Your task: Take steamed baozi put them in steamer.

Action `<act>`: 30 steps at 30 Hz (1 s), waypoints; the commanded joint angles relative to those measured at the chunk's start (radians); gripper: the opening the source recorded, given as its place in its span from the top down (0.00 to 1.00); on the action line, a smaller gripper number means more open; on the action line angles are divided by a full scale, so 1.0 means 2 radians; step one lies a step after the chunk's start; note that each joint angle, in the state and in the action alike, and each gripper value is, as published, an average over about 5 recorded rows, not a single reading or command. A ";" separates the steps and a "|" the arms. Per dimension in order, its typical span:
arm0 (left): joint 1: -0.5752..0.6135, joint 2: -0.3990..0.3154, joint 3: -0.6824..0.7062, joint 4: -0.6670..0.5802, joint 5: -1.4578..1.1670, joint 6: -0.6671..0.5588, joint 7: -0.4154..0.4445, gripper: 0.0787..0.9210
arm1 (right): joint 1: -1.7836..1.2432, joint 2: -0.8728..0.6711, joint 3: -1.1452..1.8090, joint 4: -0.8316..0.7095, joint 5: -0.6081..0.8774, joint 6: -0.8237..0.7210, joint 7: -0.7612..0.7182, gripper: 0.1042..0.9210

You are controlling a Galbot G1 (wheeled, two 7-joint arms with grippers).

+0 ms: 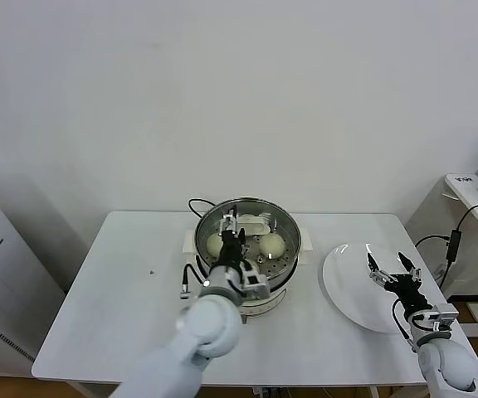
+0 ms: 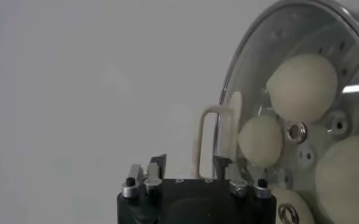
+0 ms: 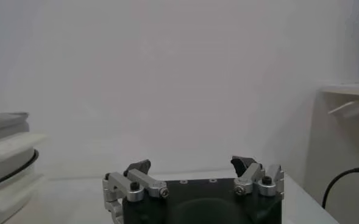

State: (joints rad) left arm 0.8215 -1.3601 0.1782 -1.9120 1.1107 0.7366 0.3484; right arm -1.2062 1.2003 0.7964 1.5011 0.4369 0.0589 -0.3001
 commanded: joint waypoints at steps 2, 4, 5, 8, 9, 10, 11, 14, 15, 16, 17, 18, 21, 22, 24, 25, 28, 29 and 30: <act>0.002 0.045 -0.134 -0.145 -0.606 -0.106 0.045 0.19 | 0.001 -0.001 0.002 0.003 0.003 -0.011 0.001 0.12; 0.008 0.049 -0.176 -0.156 -0.734 -0.104 0.018 0.15 | 0.001 -0.001 0.004 0.005 0.003 -0.020 0.004 0.12; 0.015 0.050 -0.204 -0.158 -0.786 -0.103 0.000 0.13 | 0.000 -0.002 0.005 0.006 0.005 -0.020 0.006 0.12; 0.040 0.055 -0.285 -0.152 -0.878 -0.104 -0.065 0.12 | -0.002 -0.004 0.005 0.009 0.012 -0.010 0.010 0.12; 0.050 0.057 -0.308 -0.148 -0.888 -0.106 -0.082 0.12 | -0.003 -0.004 0.005 0.010 0.015 -0.005 0.011 0.12; 0.062 0.062 -0.329 -0.143 -0.888 -0.106 -0.097 0.12 | -0.003 -0.004 0.006 0.010 0.017 -0.003 0.012 0.12; 0.075 0.068 -0.348 -0.138 -0.883 -0.107 -0.108 0.12 | -0.004 -0.003 0.006 0.011 0.020 -0.002 0.011 0.12; 0.120 0.085 -0.388 -0.122 -0.850 -0.113 -0.128 0.12 | -0.004 -0.002 0.009 0.013 0.023 -0.001 0.004 0.12; 0.132 0.088 -0.395 -0.117 -0.839 -0.116 -0.133 0.12 | -0.004 -0.001 0.010 0.014 0.021 -0.002 0.001 0.12; 0.143 0.089 -0.402 -0.112 -0.831 -0.119 -0.138 0.12 | -0.004 0.000 0.013 0.016 0.016 -0.004 -0.001 0.12; 0.154 0.090 -0.409 -0.106 -0.824 -0.122 -0.143 0.12 | -0.004 0.001 0.016 0.019 0.008 -0.007 -0.005 0.12; 0.162 0.090 -0.414 -0.101 -0.824 -0.124 -0.149 0.12 | -0.005 0.001 0.018 0.022 -0.001 -0.009 -0.006 0.12; 0.183 0.094 -0.424 -0.083 -0.833 -0.125 -0.161 0.12 | -0.009 -0.002 0.021 0.032 -0.018 -0.016 -0.007 0.12; 0.188 0.098 -0.424 -0.074 -0.833 -0.128 -0.164 0.12 | -0.011 -0.003 0.021 0.035 -0.018 -0.017 -0.006 0.12; 0.195 0.104 -0.420 -0.054 -0.828 -0.136 -0.166 0.12 | -0.012 -0.005 0.019 0.037 -0.017 -0.020 -0.001 0.12; 0.196 0.106 -0.417 -0.042 -0.823 -0.141 -0.166 0.12 | -0.012 -0.005 0.018 0.037 -0.016 -0.022 0.002 0.12; 0.188 0.098 -0.404 -0.003 -0.790 -0.155 -0.166 0.12 | -0.015 -0.005 0.013 0.039 -0.010 -0.027 0.013 0.12; 0.183 0.093 -0.398 0.011 -0.771 -0.164 -0.166 0.12 | -0.015 -0.005 0.012 0.039 -0.008 -0.028 0.017 0.12; 0.179 0.087 -0.392 0.023 -0.754 -0.174 -0.164 0.12 | -0.015 -0.004 0.011 0.039 -0.008 -0.029 0.021 0.12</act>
State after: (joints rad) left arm 1.1069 -1.1863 -0.5353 -2.0576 -0.3885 0.4969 0.0902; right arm -1.2263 1.1917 0.8240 1.5592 0.4317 0.0218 -0.2927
